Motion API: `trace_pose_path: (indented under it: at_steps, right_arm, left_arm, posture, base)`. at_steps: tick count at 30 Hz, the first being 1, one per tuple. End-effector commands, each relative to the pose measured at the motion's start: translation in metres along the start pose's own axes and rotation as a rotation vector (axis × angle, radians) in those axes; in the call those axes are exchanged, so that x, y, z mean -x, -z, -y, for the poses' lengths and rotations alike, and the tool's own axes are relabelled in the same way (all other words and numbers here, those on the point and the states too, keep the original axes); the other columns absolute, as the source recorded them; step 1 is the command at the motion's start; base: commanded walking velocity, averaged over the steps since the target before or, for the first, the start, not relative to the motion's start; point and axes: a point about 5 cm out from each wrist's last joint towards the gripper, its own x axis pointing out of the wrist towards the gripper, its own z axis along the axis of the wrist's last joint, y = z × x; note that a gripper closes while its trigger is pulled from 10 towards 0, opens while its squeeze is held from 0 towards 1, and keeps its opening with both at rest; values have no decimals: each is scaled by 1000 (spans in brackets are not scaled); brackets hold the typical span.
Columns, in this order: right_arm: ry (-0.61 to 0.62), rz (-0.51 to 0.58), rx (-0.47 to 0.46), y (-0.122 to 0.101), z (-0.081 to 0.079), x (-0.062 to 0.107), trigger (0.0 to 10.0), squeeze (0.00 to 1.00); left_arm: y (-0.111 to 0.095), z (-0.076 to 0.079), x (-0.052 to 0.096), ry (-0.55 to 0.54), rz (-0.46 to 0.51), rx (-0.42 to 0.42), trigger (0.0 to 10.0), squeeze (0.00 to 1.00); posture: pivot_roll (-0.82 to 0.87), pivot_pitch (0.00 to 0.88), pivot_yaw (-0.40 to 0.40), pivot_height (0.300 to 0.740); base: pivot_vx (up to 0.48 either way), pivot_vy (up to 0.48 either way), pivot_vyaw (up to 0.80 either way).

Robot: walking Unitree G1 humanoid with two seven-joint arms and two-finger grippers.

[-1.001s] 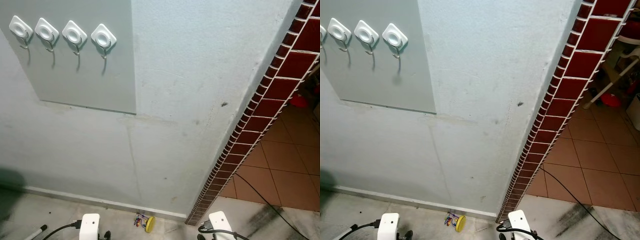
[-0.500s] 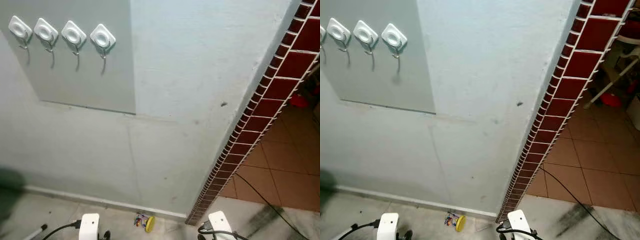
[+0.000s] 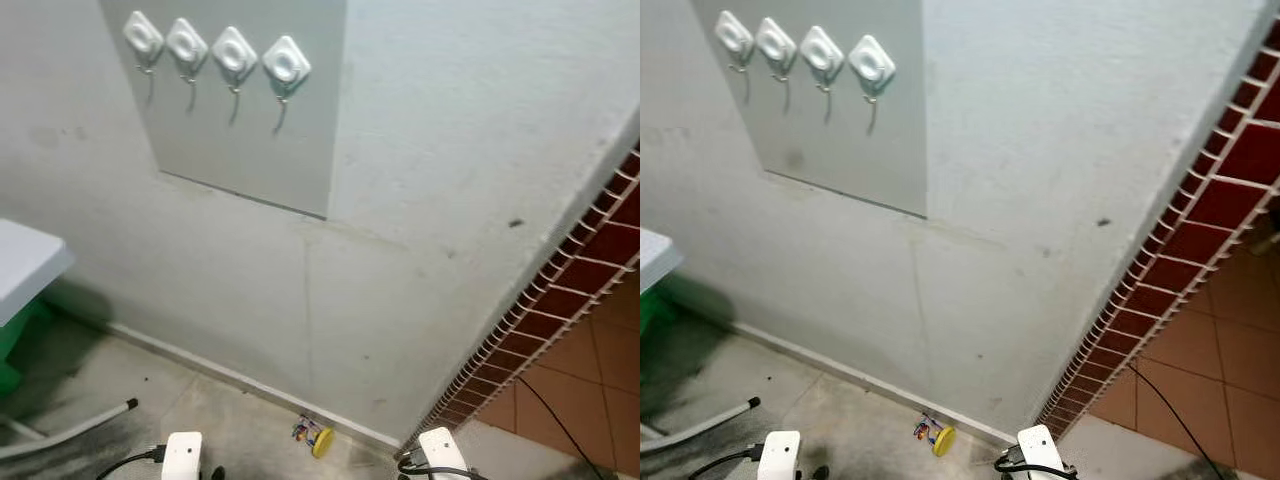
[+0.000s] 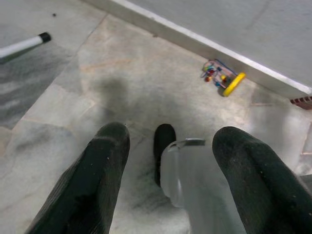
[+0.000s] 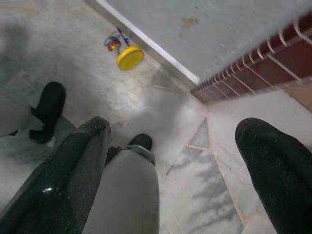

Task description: Hang keys on a hook

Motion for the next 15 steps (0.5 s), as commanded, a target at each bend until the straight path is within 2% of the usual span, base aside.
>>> trace_pose_path:
  at_steps: [1,15]
  right_arm:
    - [3,8,10,-3,2,0,10000,0]
    - [-6,4,22,-4,4,0,10000,0]
  left_arm:
    - [-2,-1,-1,-4,5,0,10000,0]
    - [-5,0,-1,-3,9,11,10000,0]
  posture:
    - [-113,0,-16,724]
    - [-111,0,-30,724]
  base:
    - [0,0,800]
    - [0,0,800]
